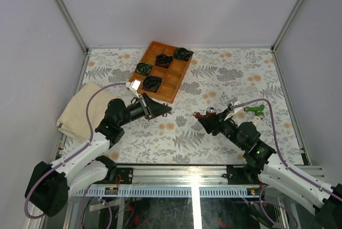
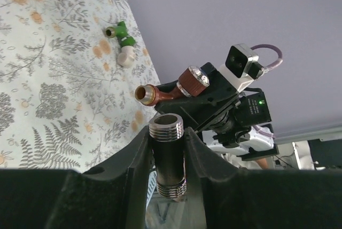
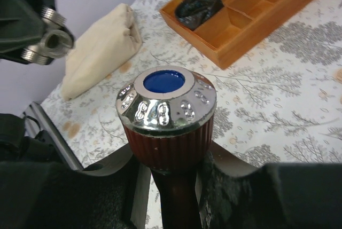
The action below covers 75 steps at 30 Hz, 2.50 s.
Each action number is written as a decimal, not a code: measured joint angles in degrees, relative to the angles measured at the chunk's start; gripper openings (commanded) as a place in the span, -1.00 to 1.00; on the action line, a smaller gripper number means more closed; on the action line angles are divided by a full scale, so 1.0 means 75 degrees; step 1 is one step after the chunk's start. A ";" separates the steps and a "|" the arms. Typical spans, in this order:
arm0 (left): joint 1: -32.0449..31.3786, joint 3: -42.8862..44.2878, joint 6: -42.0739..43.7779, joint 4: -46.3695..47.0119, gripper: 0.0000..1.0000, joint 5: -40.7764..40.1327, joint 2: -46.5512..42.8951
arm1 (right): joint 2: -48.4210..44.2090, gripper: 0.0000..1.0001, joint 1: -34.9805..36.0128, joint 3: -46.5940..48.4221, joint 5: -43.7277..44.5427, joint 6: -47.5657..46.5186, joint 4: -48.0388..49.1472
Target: Install the water faucets
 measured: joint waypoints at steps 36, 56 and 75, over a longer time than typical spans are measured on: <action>0.0058 0.0000 -0.3016 0.4896 -1.00 0.1871 0.1778 | 0.1737 -1.00 0.0044 0.0694 -0.2955 0.0609 0.4351; -0.0055 0.0102 -0.2981 0.4809 -1.00 0.1953 0.1868 | 0.2069 -1.00 0.0431 0.0784 -0.2594 0.0207 0.4354; -0.0099 0.0201 -0.2876 0.4660 -1.00 0.1920 0.1868 | 0.2057 -1.00 0.0522 0.0781 -0.2127 0.0163 0.4325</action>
